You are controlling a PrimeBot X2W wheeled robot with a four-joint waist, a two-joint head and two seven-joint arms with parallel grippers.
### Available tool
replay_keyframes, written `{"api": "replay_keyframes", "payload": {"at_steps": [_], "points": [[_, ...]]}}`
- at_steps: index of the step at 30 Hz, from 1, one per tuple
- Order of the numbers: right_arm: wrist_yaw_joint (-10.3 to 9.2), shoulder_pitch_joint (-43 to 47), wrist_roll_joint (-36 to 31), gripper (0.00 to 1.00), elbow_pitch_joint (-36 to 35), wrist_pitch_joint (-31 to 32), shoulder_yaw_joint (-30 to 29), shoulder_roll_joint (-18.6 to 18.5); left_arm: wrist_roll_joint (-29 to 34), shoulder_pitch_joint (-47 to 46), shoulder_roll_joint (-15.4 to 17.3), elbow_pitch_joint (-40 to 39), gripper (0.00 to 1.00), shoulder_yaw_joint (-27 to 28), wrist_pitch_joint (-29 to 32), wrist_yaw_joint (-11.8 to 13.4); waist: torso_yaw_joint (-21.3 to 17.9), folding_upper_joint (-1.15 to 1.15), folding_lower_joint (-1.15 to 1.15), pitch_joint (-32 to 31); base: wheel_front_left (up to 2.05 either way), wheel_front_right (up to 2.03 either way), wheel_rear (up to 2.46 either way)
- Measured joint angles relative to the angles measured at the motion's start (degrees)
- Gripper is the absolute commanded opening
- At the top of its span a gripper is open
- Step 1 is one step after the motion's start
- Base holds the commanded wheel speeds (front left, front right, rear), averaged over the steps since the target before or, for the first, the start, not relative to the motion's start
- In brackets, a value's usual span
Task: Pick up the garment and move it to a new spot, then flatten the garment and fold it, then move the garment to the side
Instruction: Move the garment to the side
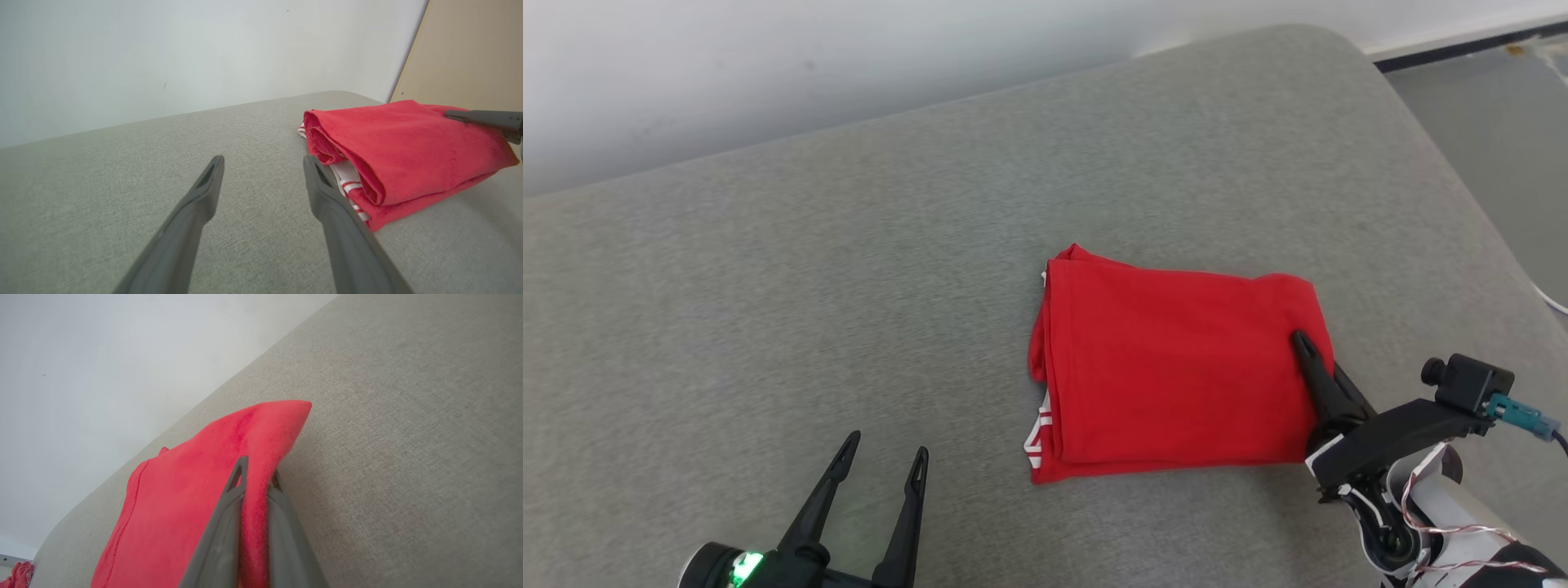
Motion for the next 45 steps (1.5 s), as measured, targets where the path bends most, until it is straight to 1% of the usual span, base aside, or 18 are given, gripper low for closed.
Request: {"api": "replay_keyframes", "payload": {"at_steps": [2,8,13,16,20,26,32,38,45], "points": [[0.0,0.6,-0.1,0.0,-0.1,0.0,-0.1,0.3,0.0,-0.1,0.2,0.1,1.0,-0.2,0.0,-0.4,-1.3,0.0,0.0,0.2,0.0,0.0,0.0],[0.0,0.5,-0.8,0.0,0.0,0.0,0.2,0.5,0.3,-1.5,0.4,0.2,1.0,-0.9,0.0,-0.5,-4.1,0.0,0.0,1.4,0.0,0.0,0.0],[0.0,-2.1,-0.8,0.0,0.5,0.0,1.3,-0.1,0.8,-3.2,0.5,0.1,1.0,-2.0,0.0,-0.9,-4.3,0.0,0.0,3.0,0.0,0.0,0.0],[0.0,-4.5,-1.1,0.0,0.6,0.0,2.3,-1.1,1.1,-5.2,0.5,-0.6,1.0,-2.8,0.0,-1.2,-3.8,0.0,0.0,4.5,0.0,0.0,0.0],[0.0,-8.3,-2.3,0.0,0.6,0.0,3.9,-3.1,1.3,-7.7,0.5,-2.0,1.0,-3.7,0.0,-1.5,-2.7,0.0,0.0,6.6,0.0,0.0,0.0],[0.0,-15.6,-4.4,0.0,1.1,0.0,6.6,-7.4,1.9,-12.1,0.4,-3.3,1.0,-5.9,0.0,-2.0,-0.5,0.0,0.0,10.1,0.0,0.0,0.0],[0.0,-23.5,-4.4,0.0,2.0,0.0,7.3,-11.1,2.7,-15.9,0.5,-4.6,1.0,-7.3,0.0,-2.4,1.7,0.0,0.01,14.3,0.0,0.0,0.0],[0.0,-28.9,-3.2,0.0,3.3,0.0,5.3,-15.2,3.2,-19.3,0.9,-6.4,1.0,-8.3,0.0,-2.7,3.3,0.0,0.01,18.9,0.0,0.0,0.0],[0.0,-31.5,-2.9,0.0,5.4,0.0,-0.9,-19.6,3.6,-22.0,1.7,-7.7,1.0,-9.0,0.0,-2.9,4.5,0.0,0.01,23.8,0.0,0.0,0.0]]}}
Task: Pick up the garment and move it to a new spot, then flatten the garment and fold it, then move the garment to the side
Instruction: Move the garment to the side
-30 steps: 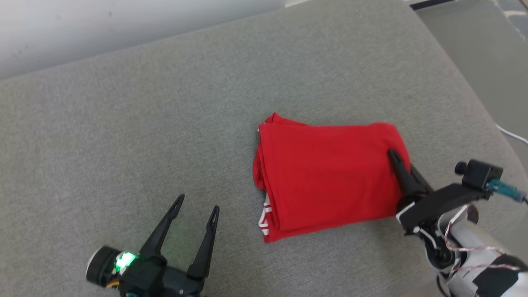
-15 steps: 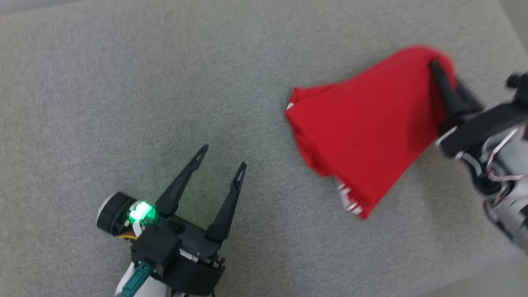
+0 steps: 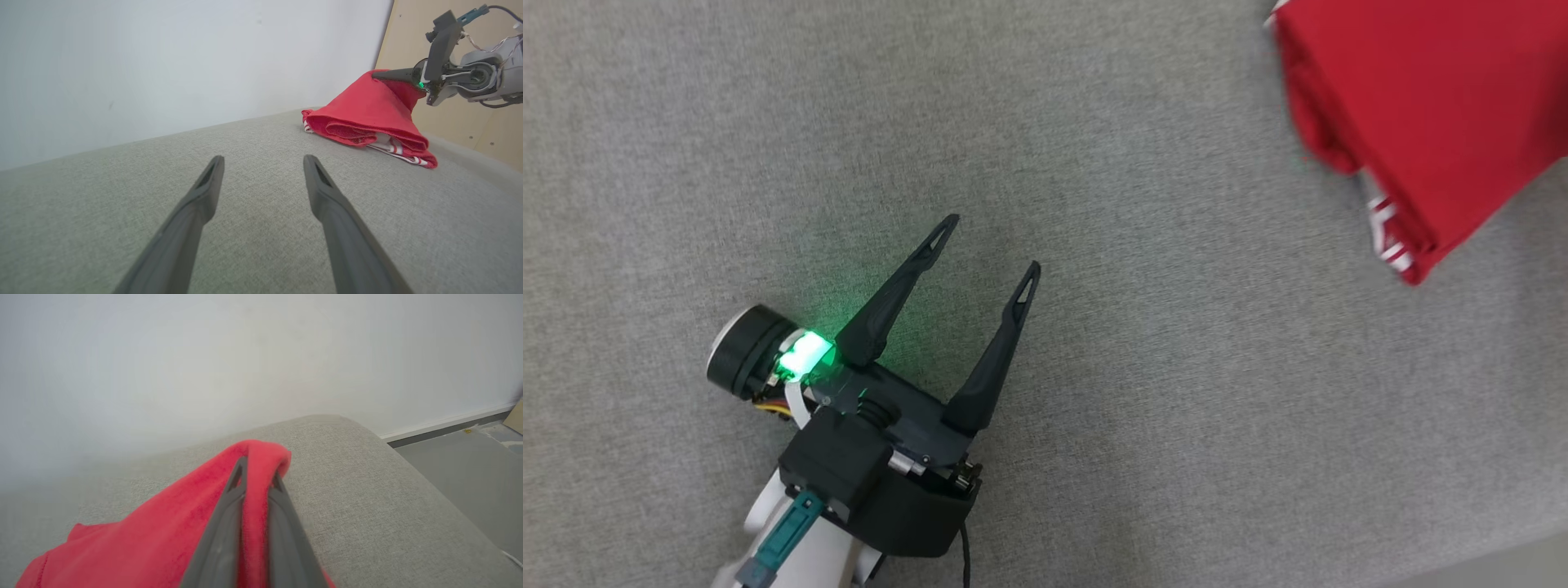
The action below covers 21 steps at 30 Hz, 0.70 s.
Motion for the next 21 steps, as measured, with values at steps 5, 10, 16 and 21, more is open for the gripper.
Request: {"api": "replay_keyframes", "payload": {"at_steps": [5,10,16,21], "points": [[0.0,-0.7,-2.0,0.0,0.9,0.0,-4.9,-2.2,0.1,-0.8,0.5,-1.2,1.0,-0.6,-0.1,0.0,0.3,-0.01,-0.01,2.2,0.0,0.0,0.0],[0.0,-0.9,-4.2,0.0,0.8,0.0,-8.5,-4.0,0.1,-0.9,1.3,-1.7,1.0,-1.0,-0.2,0.0,0.2,-0.01,-0.01,3.0,0.0,0.0,0.0],[0.0,-1.0,-6.2,0.0,2.3,0.0,-8.3,-5.1,0.1,-1.2,1.8,-2.0,1.0,-1.4,-0.2,-0.1,0.4,-0.01,-0.02,3.6,0.0,0.0,0.0],[0.0,-2.0,-6.6,0.0,7.4,0.0,-7.2,-4.4,0.1,-1.5,1.9,-1.9,1.0,-1.9,-0.2,-0.1,1.1,-0.01,-0.02,3.9,0.0,0.0,0.0]]}}
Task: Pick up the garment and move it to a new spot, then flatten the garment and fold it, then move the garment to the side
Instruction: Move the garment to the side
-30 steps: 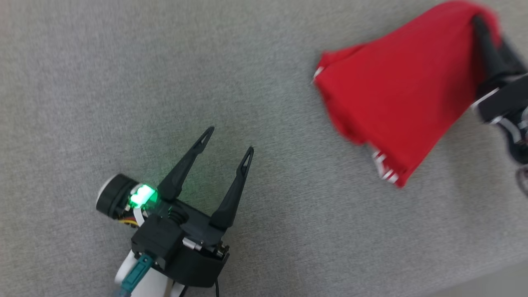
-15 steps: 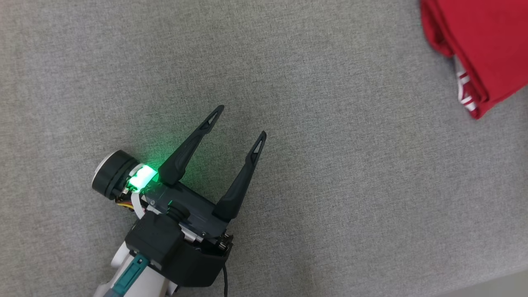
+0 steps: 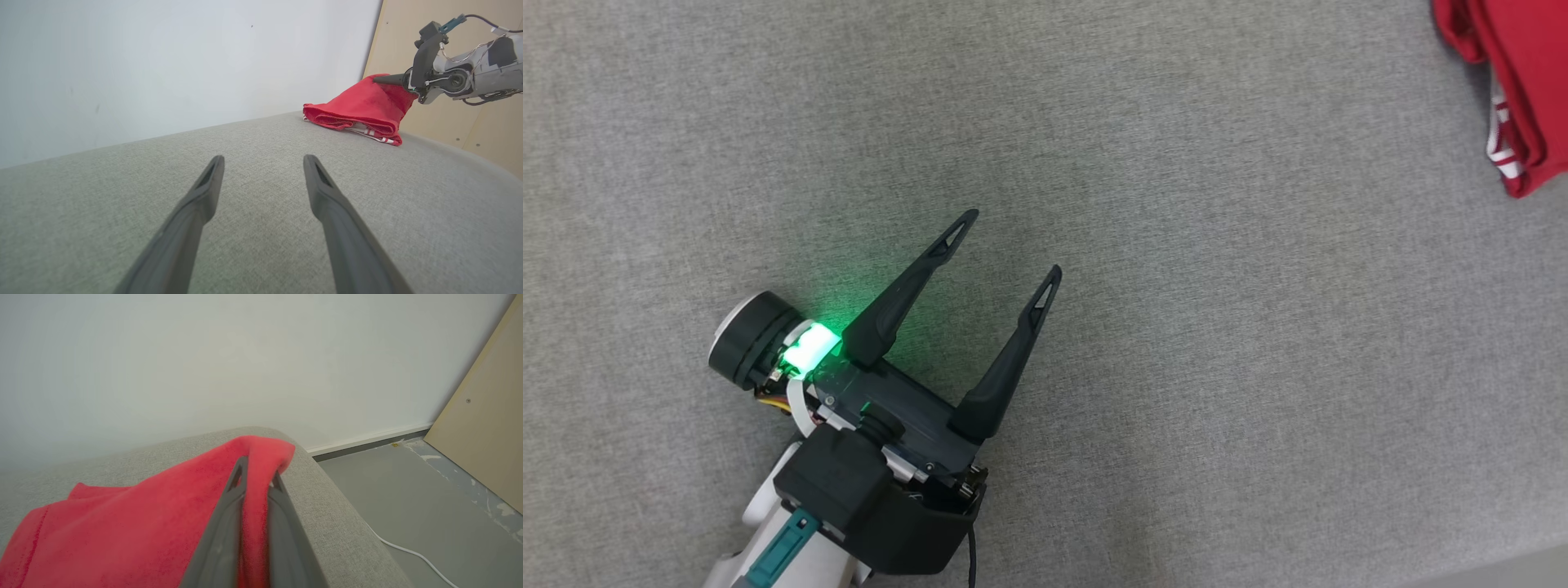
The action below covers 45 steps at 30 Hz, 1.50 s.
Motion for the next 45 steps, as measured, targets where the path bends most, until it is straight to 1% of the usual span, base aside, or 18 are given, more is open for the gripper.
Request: {"api": "replay_keyframes", "payload": {"at_steps": [4,6,7,8,9,16,17,23,25,27,28,32,37,41,45], "points": [[0.01,-1.9,-3.4,0.0,5.5,0.0,-0.6,0.6,0.0,0.0,0.2,-0.1,1.0,-0.2,0.3,0.0,0.5,0.0,0.0,0.0,0.0,0.0,0.0],[0.01,-2.7,-6.1,0.11,7.9,0.0,-0.9,1.0,0.0,0.0,0.5,-0.1,1.0,-0.2,0.5,0.1,0.7,0.0,0.0,-0.1,0.0,0.0,0.0],[0.0,-2.9,-6.5,0.13,9.2,0.0,-1.2,1.5,0.0,0.0,0.6,-0.1,1.0,-0.2,0.5,0.1,0.8,0.0,0.0,-0.3,0.0,0.0,0.0],[0.0,-3.2,-7.4,0.12,10.4,0.0,-1.3,2.0,-0.1,0.0,0.7,-0.1,1.0,-0.2,0.6,0.1,0.9,0.0,0.0,-0.4,0.0,0.0,0.0],[0.0,-3.4,-8.2,0.0,11.2,0.0,-1.4,2.5,-0.1,0.0,0.9,0.0,1.0,-0.1,0.8,0.1,0.9,0.01,0.01,-0.6,0.0,0.0,0.0],[0.01,-5.3,-14.0,0.0,15.3,0.0,-5.0,3.1,-0.2,0.1,1.6,-0.1,1.0,-0.3,1.2,0.3,1.6,0.0,0.01,-1.4,0.0,0.0,0.0],[0.01,-5.9,-16.8,1.0,16.5,0.0,-7.2,3.4,-0.2,0.1,1.8,-0.1,1.0,-0.3,1.2,0.4,1.7,0.01,0.01,-1.5,0.0,0.0,0.0],[0.01,-5.7,-28.0,1.0,17.0,0.0,-16.6,5.2,-0.5,0.2,1.7,0.7,1.0,-0.5,1.2,1.1,1.9,0.01,0.01,-2.5,0.0,0.0,0.0],[0.01,-4.6,-32.6,1.0,15.1,0.0,-20.7,6.0,-0.9,0.5,1.6,1.0,1.0,-0.3,1.0,1.5,2.0,0.0,0.01,-3.1,0.0,0.0,0.0],[0.01,-2.5,-35.8,1.0,12.1,0.0,-23.7,8.5,-1.3,1.3,1.5,1.6,1.0,0.0,0.9,2.1,2.1,0.01,0.01,-3.9,0.0,0.0,0.0],[0.01,-2.5,-35.8,1.0,12.1,0.0,-23.7,8.5,-1.3,1.3,1.5,1.6,1.0,0.0,0.9,2.1,2.1,0.01,0.01,-3.9,0.0,0.0,0.0],[0.02,4.2,-40.2,1.0,4.8,0.0,-26.5,15.6,-3.4,3.3,0.9,3.2,1.0,1.3,0.5,3.6,2.3,0.01,0.01,-6.0,0.0,0.0,0.0],[0.02,11.8,-41.7,1.0,-3.4,0.0,-25.9,20.6,-6.5,6.6,-0.3,5.4,1.0,3.7,0.4,5.5,2.9,0.0,0.0,-9.6,0.0,0.0,0.0],[0.03,17.3,-41.7,1.0,-8.0,0.0,-22.3,24.1,-9.3,9.6,-1.4,6.8,1.0,6.3,0.2,7.2,3.6,0.01,0.01,-12.9,0.0,0.0,0.0],[0.03,21.1,-41.6,1.0,-10.4,0.0,-18.2,26.6,-11.6,12.1,-2.3,7.6,1.0,9.1,0.2,8.3,4.4,0.0,0.0,-16.2,0.0,0.0,0.0]]}}
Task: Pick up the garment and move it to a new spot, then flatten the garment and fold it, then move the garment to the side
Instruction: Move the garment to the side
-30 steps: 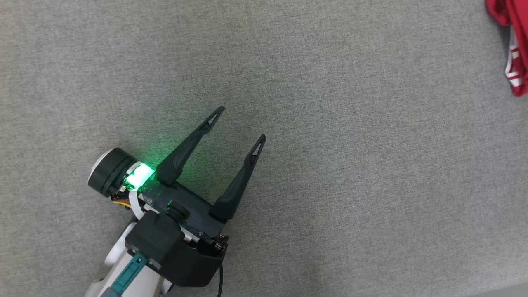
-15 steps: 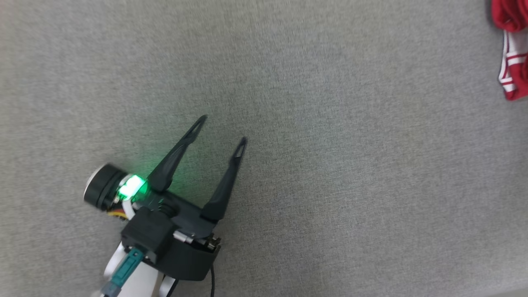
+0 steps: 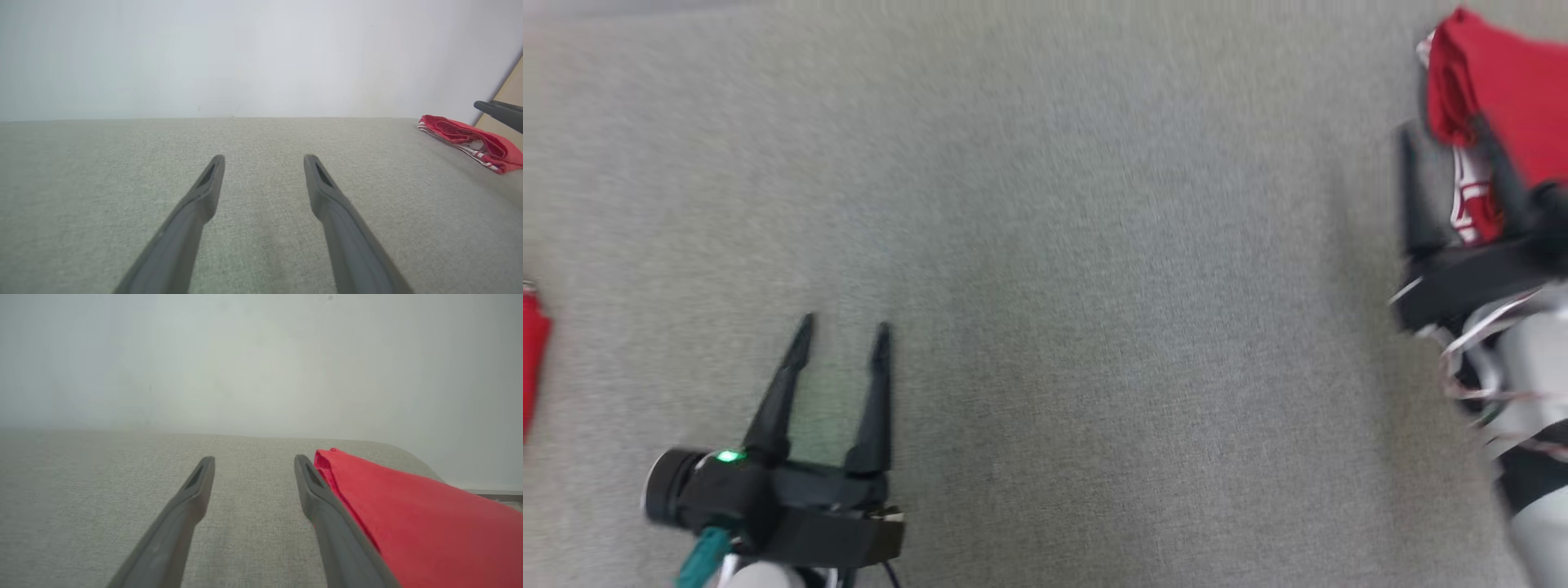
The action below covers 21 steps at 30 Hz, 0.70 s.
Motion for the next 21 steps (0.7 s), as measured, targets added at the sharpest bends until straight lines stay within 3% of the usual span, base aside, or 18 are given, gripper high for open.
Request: {"api": "replay_keyframes", "payload": {"at_steps": [11,21], "points": [[0.0,6.8,-0.8,1.0,-3.8,0.0,4.6,7.6,-2.5,5.7,-1.6,3.2,1.0,7.7,0.0,1.7,2.2,0.0,0.0,-8.8,0.0,0.0,0.0],[0.0,17.9,-5.4,1.0,-12.5,0.0,0.2,11.5,0.5,12.2,-2.5,1.8,1.0,10.2,0.0,0.8,3.5,-0.01,0.0,-16.7,0.0,0.0,0.0]]}}
